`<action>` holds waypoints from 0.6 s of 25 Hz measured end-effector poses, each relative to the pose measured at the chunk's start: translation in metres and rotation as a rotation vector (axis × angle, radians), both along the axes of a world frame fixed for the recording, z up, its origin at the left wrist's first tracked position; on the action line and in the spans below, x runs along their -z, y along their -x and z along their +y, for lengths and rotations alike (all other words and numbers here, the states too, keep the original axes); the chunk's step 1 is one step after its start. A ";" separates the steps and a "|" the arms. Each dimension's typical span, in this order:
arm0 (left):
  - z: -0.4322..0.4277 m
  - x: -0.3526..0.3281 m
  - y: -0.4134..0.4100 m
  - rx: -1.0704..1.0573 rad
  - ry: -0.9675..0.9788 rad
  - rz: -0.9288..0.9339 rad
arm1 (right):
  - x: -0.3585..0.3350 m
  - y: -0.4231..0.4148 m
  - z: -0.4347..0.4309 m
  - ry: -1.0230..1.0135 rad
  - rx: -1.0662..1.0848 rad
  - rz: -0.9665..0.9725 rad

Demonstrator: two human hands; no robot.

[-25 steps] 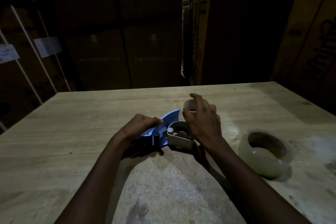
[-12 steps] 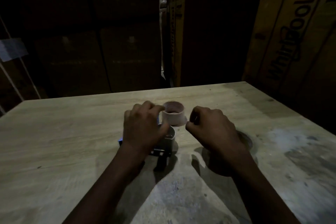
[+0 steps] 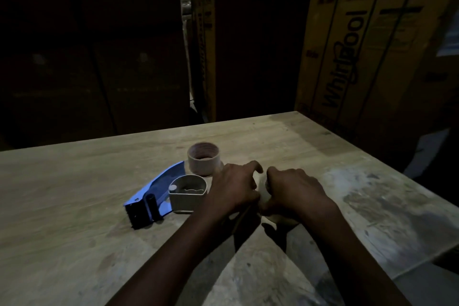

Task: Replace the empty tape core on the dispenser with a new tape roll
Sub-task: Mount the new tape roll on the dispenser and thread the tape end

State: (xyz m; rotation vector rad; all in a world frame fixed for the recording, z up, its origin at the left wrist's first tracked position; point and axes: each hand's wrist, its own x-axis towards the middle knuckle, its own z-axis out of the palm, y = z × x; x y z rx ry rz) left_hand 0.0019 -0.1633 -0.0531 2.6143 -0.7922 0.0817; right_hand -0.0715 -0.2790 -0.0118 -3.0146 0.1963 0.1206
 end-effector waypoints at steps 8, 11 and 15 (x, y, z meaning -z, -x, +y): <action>0.011 0.010 0.006 -0.072 0.340 0.023 | -0.002 0.001 0.010 0.077 -0.001 -0.154; 0.031 0.000 0.009 -0.124 0.428 -0.073 | -0.010 -0.006 0.025 0.041 -0.088 -0.293; 0.068 -0.019 0.014 -0.285 0.493 -0.287 | -0.020 -0.025 0.061 -0.075 -0.247 -0.502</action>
